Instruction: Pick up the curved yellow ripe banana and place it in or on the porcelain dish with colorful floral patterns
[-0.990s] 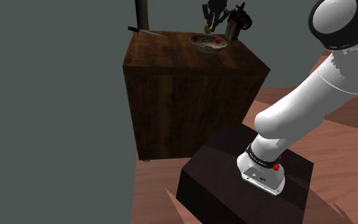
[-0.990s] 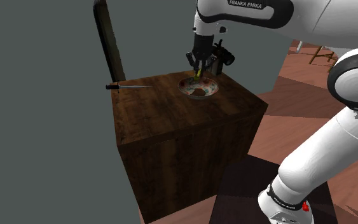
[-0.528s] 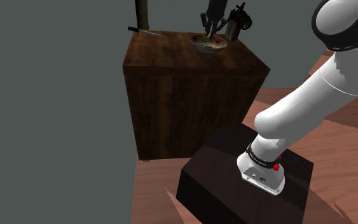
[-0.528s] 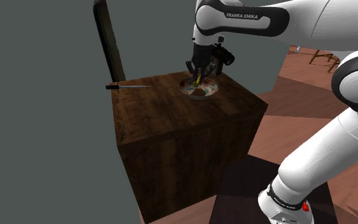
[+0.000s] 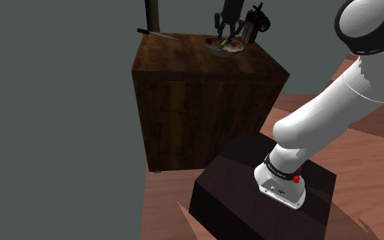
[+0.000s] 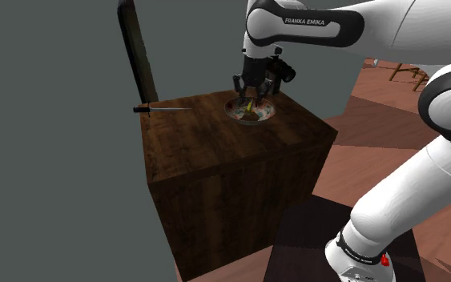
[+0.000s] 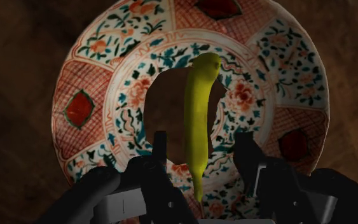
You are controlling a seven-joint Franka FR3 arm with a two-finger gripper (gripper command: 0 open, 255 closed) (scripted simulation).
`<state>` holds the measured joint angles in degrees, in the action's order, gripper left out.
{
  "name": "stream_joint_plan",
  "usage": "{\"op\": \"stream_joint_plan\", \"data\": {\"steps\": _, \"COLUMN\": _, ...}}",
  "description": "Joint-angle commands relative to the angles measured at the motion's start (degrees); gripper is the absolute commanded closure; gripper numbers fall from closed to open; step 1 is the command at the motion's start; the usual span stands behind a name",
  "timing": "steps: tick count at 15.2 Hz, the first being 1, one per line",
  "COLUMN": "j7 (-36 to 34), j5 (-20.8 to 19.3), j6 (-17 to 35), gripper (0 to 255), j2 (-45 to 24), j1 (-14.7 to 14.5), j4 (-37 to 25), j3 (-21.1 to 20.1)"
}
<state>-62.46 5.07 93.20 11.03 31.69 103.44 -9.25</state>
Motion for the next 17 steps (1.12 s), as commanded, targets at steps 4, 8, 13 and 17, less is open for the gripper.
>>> {"op": "stream_joint_plan", "data": {"steps": 4, "j7": 0.0, "j5": 0.0, "j6": 0.0, "gripper": 0, "j2": 0.0, "j1": 0.0, "j4": 0.0, "j3": 0.0}}
{"op": "stream_joint_plan", "data": {"steps": 8, "j7": -0.2, "j5": -0.3, "j6": -6.0, "gripper": 0, "j2": -1.5, "j1": 0.1, "j4": -7.5, "j3": 0.2}}
{"op": "stream_joint_plan", "data": {"steps": 13, "j7": -0.3, "j5": -0.3, "j6": -7.6, "gripper": 0, "j2": -2.0, "j1": 0.2, "j4": -9.6, "j3": 0.2}}
{"op": "stream_joint_plan", "data": {"steps": 17, "j7": -0.3, "j5": -0.3, "j6": -7.6, "gripper": 0, "j2": -2.0, "j1": 0.2, "j4": -9.6, "j3": 0.2}}
